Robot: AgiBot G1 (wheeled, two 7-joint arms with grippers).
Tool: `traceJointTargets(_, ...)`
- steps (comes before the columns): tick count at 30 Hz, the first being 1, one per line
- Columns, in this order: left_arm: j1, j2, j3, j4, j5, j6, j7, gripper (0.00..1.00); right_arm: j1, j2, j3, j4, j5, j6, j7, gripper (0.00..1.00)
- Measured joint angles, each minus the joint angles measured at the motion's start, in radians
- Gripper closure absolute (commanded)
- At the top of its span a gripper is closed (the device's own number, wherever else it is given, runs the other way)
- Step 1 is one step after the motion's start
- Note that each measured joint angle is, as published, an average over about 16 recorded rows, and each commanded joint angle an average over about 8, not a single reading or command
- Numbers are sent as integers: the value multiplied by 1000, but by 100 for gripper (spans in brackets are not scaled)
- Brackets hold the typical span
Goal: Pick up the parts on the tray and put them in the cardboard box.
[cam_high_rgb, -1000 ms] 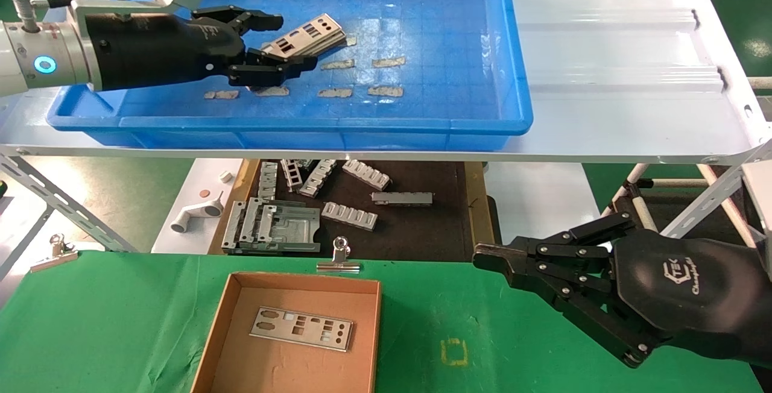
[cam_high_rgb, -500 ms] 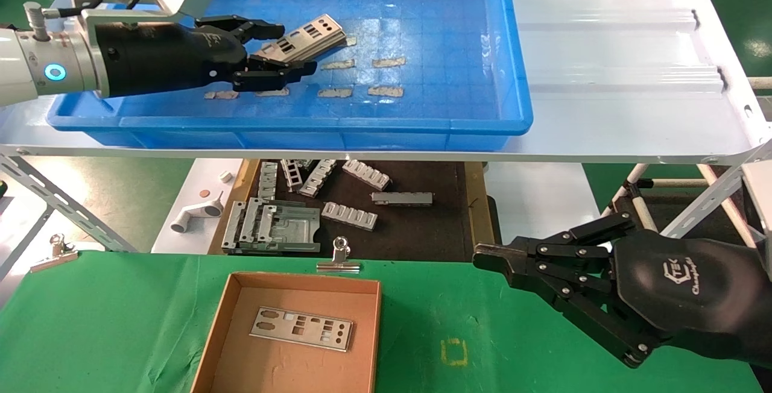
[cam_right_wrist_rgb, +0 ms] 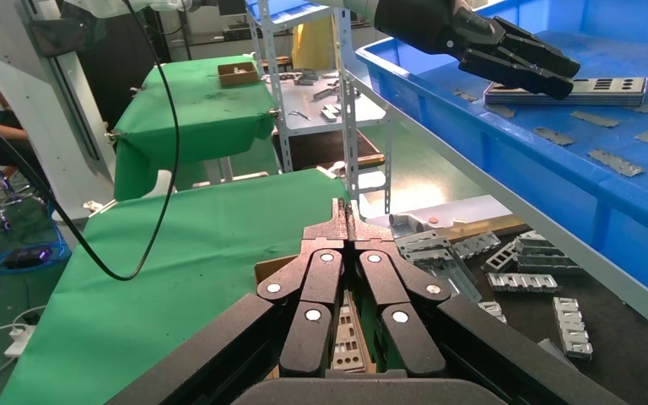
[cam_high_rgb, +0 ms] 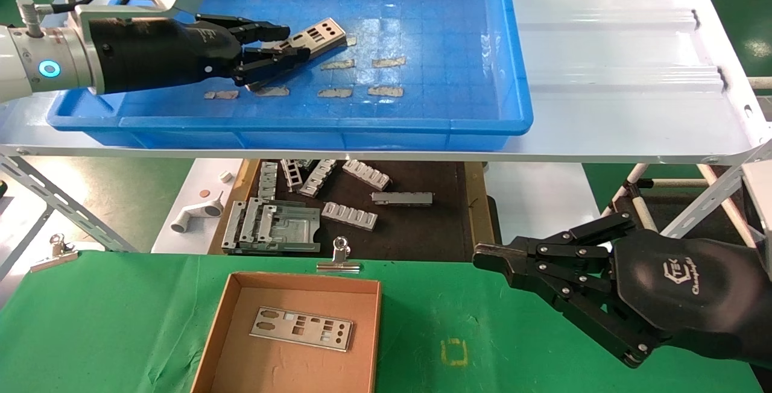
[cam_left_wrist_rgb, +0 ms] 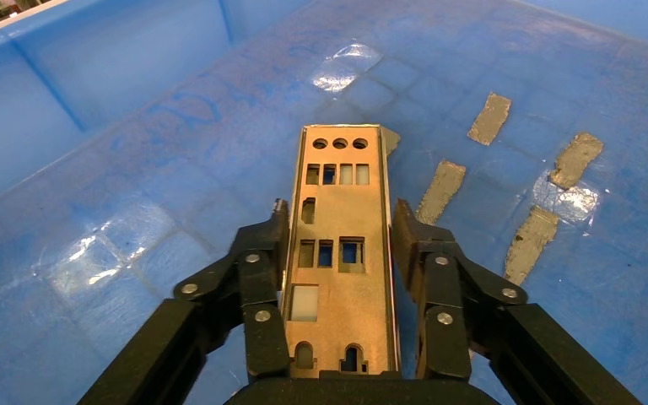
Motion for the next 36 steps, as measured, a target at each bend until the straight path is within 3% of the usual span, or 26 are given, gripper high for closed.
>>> traceJointTargets(16,-10,-22,-16,-15,-22,35,26,100,0,0,0,0,0,0,0,100)
traceJointTargets(26,-51,-83,-27,-70,-43,198,81,100,0,0,0,0,0,0,0,100)
traceJointTargets(31,-50,-122,-14,-145,-56,291,105,100,0,0,0,0,0,0,0,100)
traceJointTargets(36,1,-184,31,-316,-116,344,98,100,0,0,0,0,0,0,0,100)
